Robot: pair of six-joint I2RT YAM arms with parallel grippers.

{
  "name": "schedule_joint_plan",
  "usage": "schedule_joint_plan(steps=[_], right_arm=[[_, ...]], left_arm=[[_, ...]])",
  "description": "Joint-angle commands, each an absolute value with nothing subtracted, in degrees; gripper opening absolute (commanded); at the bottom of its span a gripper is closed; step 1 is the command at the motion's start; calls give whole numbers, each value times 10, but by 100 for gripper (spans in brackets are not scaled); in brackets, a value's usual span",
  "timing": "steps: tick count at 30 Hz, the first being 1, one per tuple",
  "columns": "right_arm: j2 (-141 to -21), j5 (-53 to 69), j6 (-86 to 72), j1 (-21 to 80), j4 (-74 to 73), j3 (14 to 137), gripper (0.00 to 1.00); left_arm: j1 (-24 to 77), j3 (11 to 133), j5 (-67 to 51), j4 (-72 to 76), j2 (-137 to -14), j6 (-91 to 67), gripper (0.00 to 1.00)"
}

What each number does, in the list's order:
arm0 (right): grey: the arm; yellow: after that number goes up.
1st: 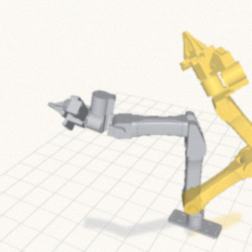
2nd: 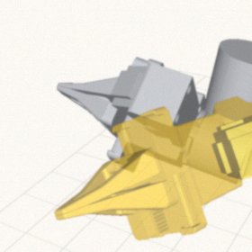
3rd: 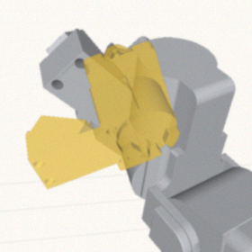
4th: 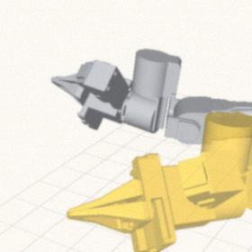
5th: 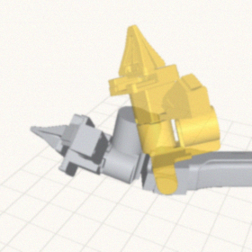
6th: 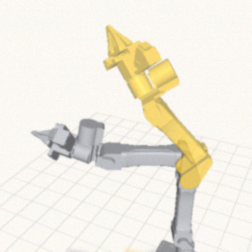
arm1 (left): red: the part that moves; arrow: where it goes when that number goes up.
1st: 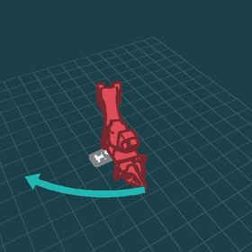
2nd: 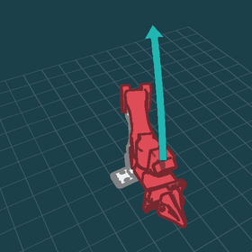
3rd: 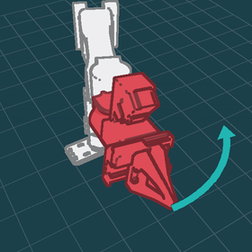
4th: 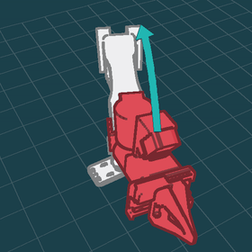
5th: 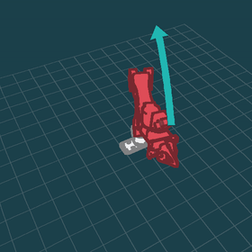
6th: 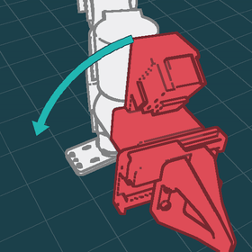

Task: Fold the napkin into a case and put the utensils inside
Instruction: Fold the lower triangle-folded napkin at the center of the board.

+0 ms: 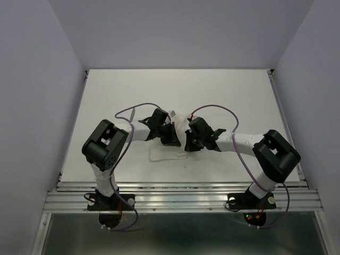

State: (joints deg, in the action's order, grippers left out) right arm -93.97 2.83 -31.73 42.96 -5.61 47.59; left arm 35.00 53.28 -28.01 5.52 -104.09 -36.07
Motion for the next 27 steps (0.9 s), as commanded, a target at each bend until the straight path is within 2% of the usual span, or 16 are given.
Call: schedule_joint_plan(steps=[1, 7, 13, 24, 27], right_arm=[[-903, -29, -309, 429, -101, 512, 9], [-899, -11, -301, 346, -100, 558, 30], [-964, 55, -323, 301, -77, 637, 50], [-1060, 127, -374, 293, -24, 686, 54], [-1063, 141, -380, 293, -7, 675, 48]], left_arm=[[351, 533, -250, 29, -1049, -323, 0], [351, 530, -263, 28, -1056, -312, 0], [351, 525, -269, 29, -1062, -307, 0], [351, 535, -272, 16, -1051, -295, 0], [351, 537, -274, 16, -1050, -295, 0]])
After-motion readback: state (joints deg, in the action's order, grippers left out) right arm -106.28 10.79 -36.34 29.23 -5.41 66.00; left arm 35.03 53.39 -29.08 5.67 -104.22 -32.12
